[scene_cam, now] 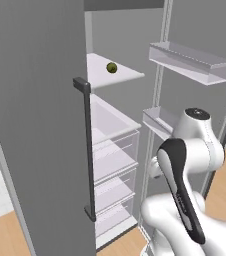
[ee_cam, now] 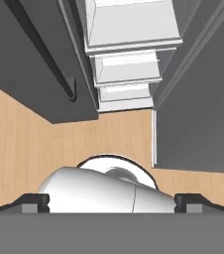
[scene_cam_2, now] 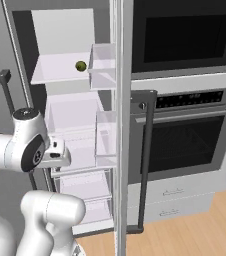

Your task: Place one lime and one fish in each tupperware on the nearby counter, to pack two identical lunches.

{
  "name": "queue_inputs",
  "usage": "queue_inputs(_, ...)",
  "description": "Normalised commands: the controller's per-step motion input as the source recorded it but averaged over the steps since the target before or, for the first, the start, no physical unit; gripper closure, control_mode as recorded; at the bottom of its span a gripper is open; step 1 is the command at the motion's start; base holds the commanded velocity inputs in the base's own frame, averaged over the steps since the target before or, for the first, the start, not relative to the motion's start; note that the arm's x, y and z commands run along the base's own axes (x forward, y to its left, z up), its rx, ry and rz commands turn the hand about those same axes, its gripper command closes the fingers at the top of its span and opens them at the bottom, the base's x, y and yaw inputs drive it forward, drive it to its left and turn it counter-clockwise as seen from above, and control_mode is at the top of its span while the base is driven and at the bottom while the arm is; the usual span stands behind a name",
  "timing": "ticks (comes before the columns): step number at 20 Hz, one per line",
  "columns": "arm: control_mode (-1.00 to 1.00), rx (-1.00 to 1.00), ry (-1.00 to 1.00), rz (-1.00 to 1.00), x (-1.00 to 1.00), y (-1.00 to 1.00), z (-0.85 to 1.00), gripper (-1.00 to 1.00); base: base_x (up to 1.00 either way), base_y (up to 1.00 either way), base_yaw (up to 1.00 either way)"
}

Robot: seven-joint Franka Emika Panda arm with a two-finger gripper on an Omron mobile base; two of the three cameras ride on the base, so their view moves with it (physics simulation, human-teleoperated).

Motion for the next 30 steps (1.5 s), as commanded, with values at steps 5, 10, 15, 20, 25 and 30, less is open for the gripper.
queue_inputs(5, -1.0, -0.22, -0.52, 0.07, -0.07, 0.36, 0.76, -1.0, 0.0, 0.0, 0.0)
queue_inputs(10, -1.0, -0.12, -0.5, 0.0, 0.1, 0.29, 0.96, -1.0, 0.0, 0.0, 0.0)
queue_inputs(15, -1.0, 0.06, -0.34, 0.0, 0.24, 0.06, 1.0, -1.0, 0.0, 0.0, 0.0)
queue_inputs(20, -1.0, 0.27, -0.01, 0.0, 0.51, -0.24, 0.96, -1.0, 0.0, 0.0, 0.0)
queue_inputs(25, -1.0, 0.26, 0.3, 0.0, 1.0, -0.32, 0.93, -1.0, 0.0, 0.0, 0.0)
queue_inputs(30, -1.0, 0.03, 0.37, 0.0, 1.0, 0.04, 0.11, -1.0, 0.0, 0.0, 0.0)
